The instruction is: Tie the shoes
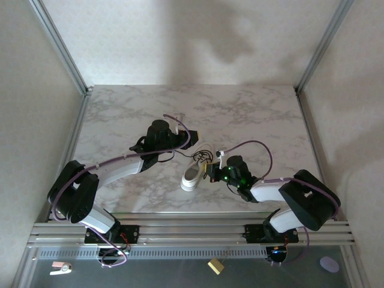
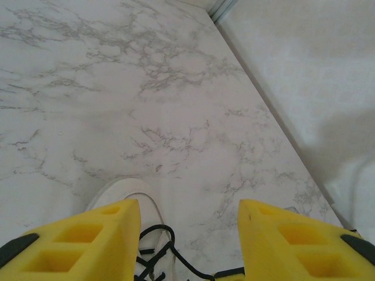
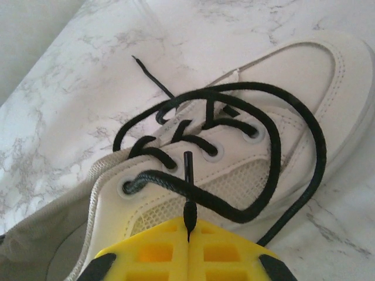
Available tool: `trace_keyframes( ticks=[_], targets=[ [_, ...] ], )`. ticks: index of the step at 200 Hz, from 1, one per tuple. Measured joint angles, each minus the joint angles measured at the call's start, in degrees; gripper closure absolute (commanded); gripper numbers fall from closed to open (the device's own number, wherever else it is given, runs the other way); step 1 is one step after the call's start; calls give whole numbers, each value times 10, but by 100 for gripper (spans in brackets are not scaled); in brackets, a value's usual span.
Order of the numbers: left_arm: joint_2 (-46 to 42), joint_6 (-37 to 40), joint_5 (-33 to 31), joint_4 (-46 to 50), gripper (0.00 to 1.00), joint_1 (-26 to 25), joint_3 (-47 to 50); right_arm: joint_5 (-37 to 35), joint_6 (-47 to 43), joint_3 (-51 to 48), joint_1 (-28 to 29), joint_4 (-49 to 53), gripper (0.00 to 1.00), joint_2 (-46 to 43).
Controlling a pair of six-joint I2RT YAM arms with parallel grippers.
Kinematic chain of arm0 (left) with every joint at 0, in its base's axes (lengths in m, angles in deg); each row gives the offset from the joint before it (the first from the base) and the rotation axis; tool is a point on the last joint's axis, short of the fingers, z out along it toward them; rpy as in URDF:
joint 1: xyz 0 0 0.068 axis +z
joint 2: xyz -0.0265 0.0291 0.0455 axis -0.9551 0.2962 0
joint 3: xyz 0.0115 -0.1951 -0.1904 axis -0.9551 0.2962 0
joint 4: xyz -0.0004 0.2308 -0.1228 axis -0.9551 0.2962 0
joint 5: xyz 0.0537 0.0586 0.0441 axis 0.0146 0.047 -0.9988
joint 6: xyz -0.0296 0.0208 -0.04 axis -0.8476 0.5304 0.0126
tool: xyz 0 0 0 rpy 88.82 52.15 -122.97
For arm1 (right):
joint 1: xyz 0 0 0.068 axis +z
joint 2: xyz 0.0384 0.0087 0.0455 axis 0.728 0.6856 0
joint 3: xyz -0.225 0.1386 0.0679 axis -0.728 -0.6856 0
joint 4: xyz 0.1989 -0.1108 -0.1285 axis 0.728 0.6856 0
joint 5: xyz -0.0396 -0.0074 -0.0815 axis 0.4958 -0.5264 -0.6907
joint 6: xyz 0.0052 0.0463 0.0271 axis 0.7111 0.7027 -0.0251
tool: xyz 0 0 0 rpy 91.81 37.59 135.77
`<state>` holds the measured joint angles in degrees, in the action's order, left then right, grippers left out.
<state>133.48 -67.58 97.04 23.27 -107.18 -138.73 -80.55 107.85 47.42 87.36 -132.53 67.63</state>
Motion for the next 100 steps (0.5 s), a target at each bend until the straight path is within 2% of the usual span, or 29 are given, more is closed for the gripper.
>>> trace_keyframes(
  ticks=[58, 100],
  targets=[
    [0, 0, 1, 0, 56, 0, 0, -4, 3, 1, -18, -8, 100, -2],
    [0, 0, 5, -4, 58, 0, 5, 0, -8, -3, -33, -8, 100, -40]
  ],
)
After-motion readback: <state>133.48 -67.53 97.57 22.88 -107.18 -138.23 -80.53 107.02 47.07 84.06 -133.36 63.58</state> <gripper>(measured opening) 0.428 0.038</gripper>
